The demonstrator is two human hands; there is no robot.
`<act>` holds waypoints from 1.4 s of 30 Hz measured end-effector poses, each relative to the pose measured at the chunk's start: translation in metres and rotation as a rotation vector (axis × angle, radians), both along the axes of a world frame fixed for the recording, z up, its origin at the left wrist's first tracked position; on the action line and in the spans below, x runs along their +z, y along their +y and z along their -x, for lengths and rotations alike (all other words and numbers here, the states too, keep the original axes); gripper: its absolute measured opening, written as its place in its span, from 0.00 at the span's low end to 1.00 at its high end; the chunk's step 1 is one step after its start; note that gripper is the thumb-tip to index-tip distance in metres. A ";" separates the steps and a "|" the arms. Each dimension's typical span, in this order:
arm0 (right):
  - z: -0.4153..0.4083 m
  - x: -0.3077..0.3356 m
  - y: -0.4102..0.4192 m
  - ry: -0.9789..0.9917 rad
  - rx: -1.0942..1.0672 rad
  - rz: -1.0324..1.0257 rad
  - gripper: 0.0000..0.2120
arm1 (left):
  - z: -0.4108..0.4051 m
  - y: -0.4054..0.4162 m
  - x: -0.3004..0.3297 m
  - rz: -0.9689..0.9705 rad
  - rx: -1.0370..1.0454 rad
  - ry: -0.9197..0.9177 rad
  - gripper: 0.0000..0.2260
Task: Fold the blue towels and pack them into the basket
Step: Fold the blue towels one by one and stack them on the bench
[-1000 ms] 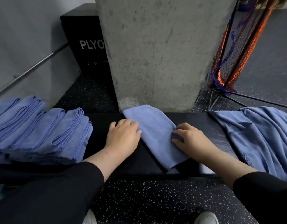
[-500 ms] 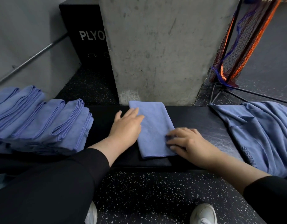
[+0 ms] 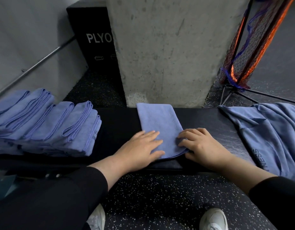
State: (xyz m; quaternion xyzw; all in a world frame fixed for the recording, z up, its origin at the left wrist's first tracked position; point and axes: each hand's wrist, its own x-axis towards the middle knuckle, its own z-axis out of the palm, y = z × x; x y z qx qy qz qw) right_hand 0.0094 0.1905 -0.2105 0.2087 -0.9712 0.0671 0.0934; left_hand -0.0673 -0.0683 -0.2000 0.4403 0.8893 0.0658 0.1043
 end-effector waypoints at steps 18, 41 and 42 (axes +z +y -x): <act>0.009 0.031 -0.019 -0.326 -0.169 0.273 0.25 | 0.001 -0.012 0.020 -0.471 0.305 -0.314 0.12; 0.027 0.049 -0.052 -0.482 -0.504 0.404 0.16 | 0.013 -0.031 0.060 -0.343 0.584 -0.548 0.10; 0.032 0.049 -0.052 -0.475 -0.538 0.401 0.17 | 0.018 -0.027 0.058 -0.341 0.611 -0.529 0.10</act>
